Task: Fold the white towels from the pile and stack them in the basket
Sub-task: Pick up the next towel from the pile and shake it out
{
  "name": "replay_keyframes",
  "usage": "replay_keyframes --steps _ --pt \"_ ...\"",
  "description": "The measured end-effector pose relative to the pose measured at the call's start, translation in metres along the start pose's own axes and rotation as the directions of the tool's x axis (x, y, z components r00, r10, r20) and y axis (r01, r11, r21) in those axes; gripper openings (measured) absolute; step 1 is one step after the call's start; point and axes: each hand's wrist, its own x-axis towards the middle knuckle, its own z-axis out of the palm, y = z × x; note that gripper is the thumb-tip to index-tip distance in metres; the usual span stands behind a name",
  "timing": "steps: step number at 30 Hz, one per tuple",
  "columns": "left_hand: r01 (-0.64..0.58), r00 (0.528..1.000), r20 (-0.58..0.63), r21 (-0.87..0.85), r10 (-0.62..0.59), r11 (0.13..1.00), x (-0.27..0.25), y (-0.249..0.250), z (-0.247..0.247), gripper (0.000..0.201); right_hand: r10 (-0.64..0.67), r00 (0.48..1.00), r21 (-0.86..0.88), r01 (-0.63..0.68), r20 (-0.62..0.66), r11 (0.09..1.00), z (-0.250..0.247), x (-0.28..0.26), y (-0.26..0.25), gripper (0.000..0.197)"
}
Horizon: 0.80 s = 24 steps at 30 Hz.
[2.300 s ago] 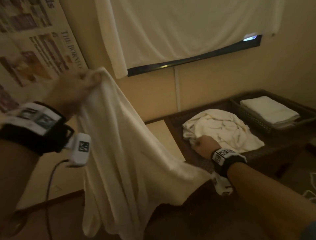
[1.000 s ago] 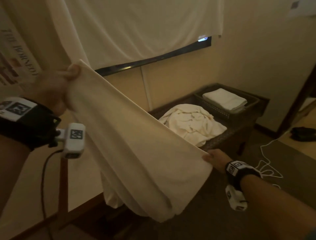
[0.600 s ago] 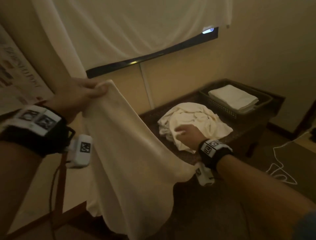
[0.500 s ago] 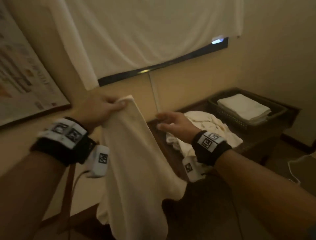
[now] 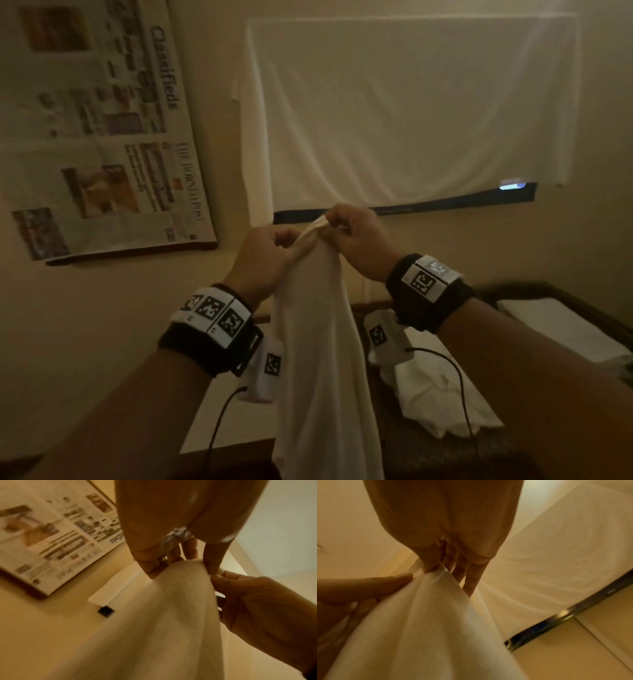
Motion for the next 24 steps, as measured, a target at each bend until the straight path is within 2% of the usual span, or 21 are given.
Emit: replay_keyframes --steps 2,5,7,10,13,15,18,21,23,24 --pt "-0.002 0.999 -0.049 -0.111 -0.004 0.994 -0.006 -0.006 0.007 0.027 -0.033 0.997 -0.006 0.032 -0.075 0.999 -0.005 0.014 -0.012 0.008" --pt "0.047 0.993 -0.097 -0.148 -0.062 0.988 -0.018 -0.023 0.024 0.052 -0.075 0.988 -0.066 0.067 -0.133 0.996 -0.016 0.033 -0.023 0.008" --pt "0.075 0.986 -0.131 -0.179 -0.099 0.981 -0.025 -0.039 0.034 0.056 -0.095 0.983 -0.092 0.081 -0.154 0.992 -0.025 0.042 -0.027 0.009" --pt "0.096 0.985 -0.132 -0.127 -0.113 0.987 -0.039 -0.064 0.048 0.040 -0.128 0.960 -0.151 0.093 -0.247 0.984 -0.034 0.050 -0.031 0.011" --pt "0.167 0.984 -0.049 -0.115 -0.173 0.979 -0.061 -0.092 0.056 0.022 -0.063 0.948 -0.169 0.010 -0.313 0.986 -0.041 0.052 -0.034 0.010" --pt "0.237 0.971 0.018 -0.106 -0.237 0.966 -0.075 -0.108 0.054 0.021 -0.033 0.930 -0.173 -0.033 -0.366 0.984 -0.045 0.050 -0.033 0.012" --pt "0.269 0.963 -0.002 -0.043 -0.270 0.962 -0.080 -0.121 0.039 0.026 -0.030 0.913 -0.259 -0.084 -0.406 0.962 -0.046 0.043 -0.025 0.011" --pt "0.188 0.981 -0.041 -0.027 -0.189 0.982 -0.066 -0.112 0.017 0.033 0.036 0.955 -0.367 -0.148 -0.294 0.918 -0.037 0.030 -0.020 0.010" --pt "0.128 0.992 -0.023 0.032 -0.127 0.991 -0.050 -0.103 0.002 0.045 0.097 0.991 -0.402 -0.125 -0.090 0.907 -0.024 0.017 -0.026 0.013" --pt "0.117 0.993 -0.003 0.061 -0.117 0.991 -0.043 -0.097 -0.005 0.049 0.138 0.989 -0.390 -0.104 0.059 0.915 -0.014 0.009 -0.031 0.017"
